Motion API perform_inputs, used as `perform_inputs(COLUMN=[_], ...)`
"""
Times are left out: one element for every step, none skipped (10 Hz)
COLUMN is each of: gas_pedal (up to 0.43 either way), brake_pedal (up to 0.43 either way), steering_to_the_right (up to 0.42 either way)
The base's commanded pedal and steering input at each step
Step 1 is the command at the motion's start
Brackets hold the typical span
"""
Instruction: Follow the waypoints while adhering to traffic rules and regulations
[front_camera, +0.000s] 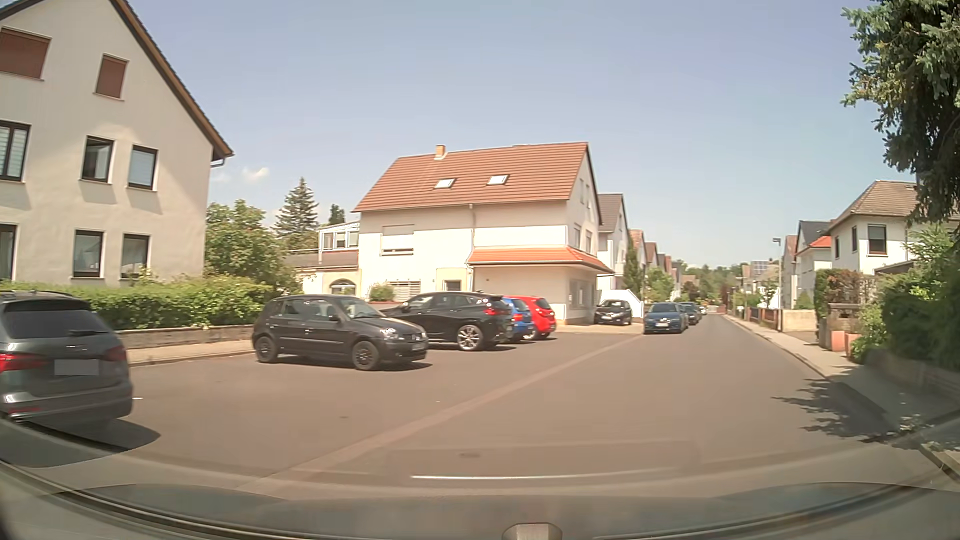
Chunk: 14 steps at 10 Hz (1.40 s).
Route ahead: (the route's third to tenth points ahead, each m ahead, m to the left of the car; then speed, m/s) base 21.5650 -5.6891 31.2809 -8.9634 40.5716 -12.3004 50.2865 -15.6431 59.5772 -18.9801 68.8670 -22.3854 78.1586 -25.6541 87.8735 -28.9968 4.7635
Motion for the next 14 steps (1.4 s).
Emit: perform_inputs(gas_pedal=[0.287, 0.287, 0.299, 0.358, 0.378, 0.390, 0.390, 0.390, 0.390, 0.390, 0.390, 0.390, 0.390, 0.390], brake_pedal=[0.000, 0.000, 0.000, 0.000, 0.000, 0.000, 0.000, 0.000, 0.000, 0.000, 0.000, 0.000, 0.000, 0.000], steering_to_the_right=[0.479, 0.438, 0.388, 0.346, 0.284, 0.231, 0.186, 0.140, 0.104, 0.075, 0.054, 0.044, 0.036, 0.033])
